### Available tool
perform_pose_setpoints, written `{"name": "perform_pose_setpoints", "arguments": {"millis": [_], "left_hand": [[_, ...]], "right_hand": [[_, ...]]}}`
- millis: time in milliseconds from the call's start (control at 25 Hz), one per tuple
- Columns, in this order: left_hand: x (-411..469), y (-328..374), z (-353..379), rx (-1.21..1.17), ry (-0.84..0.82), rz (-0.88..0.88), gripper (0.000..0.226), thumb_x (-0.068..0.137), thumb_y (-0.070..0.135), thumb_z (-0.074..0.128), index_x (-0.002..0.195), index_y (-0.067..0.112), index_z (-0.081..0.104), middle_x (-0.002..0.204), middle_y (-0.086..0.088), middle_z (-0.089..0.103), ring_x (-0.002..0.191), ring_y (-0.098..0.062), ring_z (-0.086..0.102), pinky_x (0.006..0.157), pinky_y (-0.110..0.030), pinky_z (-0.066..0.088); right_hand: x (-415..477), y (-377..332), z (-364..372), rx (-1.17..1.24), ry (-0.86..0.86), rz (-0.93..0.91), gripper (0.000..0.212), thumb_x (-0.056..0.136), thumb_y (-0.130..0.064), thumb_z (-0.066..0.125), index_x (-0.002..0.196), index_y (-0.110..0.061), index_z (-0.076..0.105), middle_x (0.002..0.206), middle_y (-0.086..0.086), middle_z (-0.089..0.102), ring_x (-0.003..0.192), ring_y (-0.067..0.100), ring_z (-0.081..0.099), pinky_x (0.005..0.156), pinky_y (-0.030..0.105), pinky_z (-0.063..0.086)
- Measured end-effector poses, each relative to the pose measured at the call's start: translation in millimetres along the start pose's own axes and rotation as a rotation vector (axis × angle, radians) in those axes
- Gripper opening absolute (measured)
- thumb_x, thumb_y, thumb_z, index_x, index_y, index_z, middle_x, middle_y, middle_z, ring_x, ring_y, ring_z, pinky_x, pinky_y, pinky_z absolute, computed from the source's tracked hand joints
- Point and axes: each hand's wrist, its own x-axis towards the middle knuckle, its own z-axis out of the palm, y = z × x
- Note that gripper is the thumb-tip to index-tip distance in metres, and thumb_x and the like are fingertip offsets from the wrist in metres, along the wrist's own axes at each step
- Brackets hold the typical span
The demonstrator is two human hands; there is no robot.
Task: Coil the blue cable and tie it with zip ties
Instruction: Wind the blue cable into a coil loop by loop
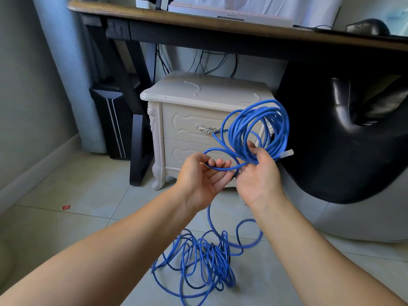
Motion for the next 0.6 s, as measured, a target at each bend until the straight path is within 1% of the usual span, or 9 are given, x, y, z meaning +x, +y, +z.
{"name": "perform_pose_setpoints", "arguments": {"millis": [80, 160, 240, 280, 360, 440, 480, 520, 600], "left_hand": [[-2.1, 12.8, -0.4, 0.142, -0.096, -0.005, 0.018, 0.084, 0.008, 0.043, 0.066, 0.012, 0.046, 0.064, -0.004, 0.054, 0.076, -0.020, 0.069, 0.086, -0.041, 0.057], [-6.1, 26.1, -1.9, 0.480, -0.242, 0.045, 0.021, 0.084, 0.010, 0.051, 0.064, 0.013, 0.051, 0.067, -0.004, 0.052, 0.080, -0.018, 0.069, 0.098, -0.043, 0.051], [-9.4, 33.2, -0.9, 0.786, -0.344, 0.111, 0.032, 0.088, 0.016, 0.064, 0.058, 0.013, 0.056, 0.064, -0.004, 0.054, 0.078, -0.016, 0.068, 0.098, -0.038, 0.051], [-10.3, 34.6, -0.3, 0.829, -0.345, 0.125, 0.036, 0.091, 0.019, 0.065, 0.057, 0.012, 0.055, 0.061, -0.003, 0.054, 0.075, -0.015, 0.067, 0.096, -0.036, 0.052], [-11.1, 38.6, -6.4, 0.679, -0.264, 0.120, 0.037, 0.096, 0.020, 0.057, 0.060, 0.013, 0.052, 0.059, -0.001, 0.054, 0.070, -0.015, 0.066, 0.096, -0.038, 0.053], [-4.2, 33.7, -7.1, 0.417, -0.157, 0.026, 0.032, 0.099, 0.021, 0.052, 0.067, 0.014, 0.052, 0.062, 0.000, 0.059, 0.067, -0.015, 0.069, 0.092, -0.038, 0.055], [0.1, 31.6, -8.5, 0.314, -0.092, -0.014, 0.030, 0.099, 0.021, 0.051, 0.071, 0.014, 0.054, 0.065, 0.000, 0.063, 0.065, -0.014, 0.070, 0.085, -0.036, 0.057], [2.7, 30.8, -9.7, 0.243, -0.039, -0.033, 0.028, 0.100, 0.021, 0.049, 0.074, 0.013, 0.056, 0.068, -0.001, 0.067, 0.063, -0.012, 0.071, 0.077, -0.033, 0.059], [5.8, 32.5, -10.6, 0.147, 0.007, 0.003, 0.026, 0.103, 0.020, 0.045, 0.083, 0.009, 0.058, 0.079, -0.005, 0.071, 0.064, -0.013, 0.072, 0.066, -0.030, 0.060]], "right_hand": [[-0.6, -5.2, 2.6, -0.040, -0.002, -0.069, 0.020, 0.093, -0.005, 0.046, 0.078, -0.015, 0.055, 0.068, -0.001, 0.067, 0.063, 0.013, 0.065, 0.059, 0.022, 0.049], [3.9, -9.0, 0.7, -0.032, -0.002, -0.074, 0.022, 0.093, -0.003, 0.044, 0.076, -0.014, 0.054, 0.067, 0.000, 0.065, 0.064, 0.014, 0.064, 0.066, 0.024, 0.048], [6.3, -7.9, -1.8, -0.035, -0.019, -0.027, 0.021, 0.093, -0.004, 0.043, 0.077, -0.013, 0.054, 0.076, 0.004, 0.064, 0.073, 0.020, 0.063, 0.076, 0.030, 0.048], [6.9, -5.6, -3.4, -0.045, -0.029, -0.010, 0.021, 0.093, -0.005, 0.043, 0.077, -0.014, 0.053, 0.076, 0.004, 0.064, 0.073, 0.021, 0.063, 0.074, 0.030, 0.049], [5.8, 0.9, 2.8, -0.035, -0.057, -0.008, 0.023, 0.093, -0.004, 0.042, 0.076, -0.014, 0.052, 0.074, 0.002, 0.065, 0.069, 0.018, 0.064, 0.068, 0.026, 0.052], [5.4, -5.1, 2.0, 0.047, -0.071, -0.045, 0.022, 0.092, -0.002, 0.044, 0.077, -0.014, 0.054, 0.078, 0.002, 0.066, 0.077, 0.019, 0.065, 0.089, 0.030, 0.050], [4.7, -8.0, 1.2, 0.072, -0.083, -0.064, 0.022, 0.091, -0.001, 0.044, 0.076, -0.013, 0.054, 0.079, 0.003, 0.067, 0.082, 0.020, 0.065, 0.100, 0.033, 0.045], [1.8, -9.6, 1.6, 0.084, -0.107, -0.064, 0.022, 0.091, 0.001, 0.043, 0.076, -0.012, 0.054, 0.078, 0.004, 0.067, 0.084, 0.021, 0.065, 0.105, 0.037, 0.043], [-3.2, -7.2, 1.7, 0.079, -0.176, -0.006, 0.023, 0.090, 0.002, 0.039, 0.076, -0.011, 0.052, 0.076, 0.008, 0.068, 0.081, 0.026, 0.069, 0.099, 0.045, 0.048]]}}
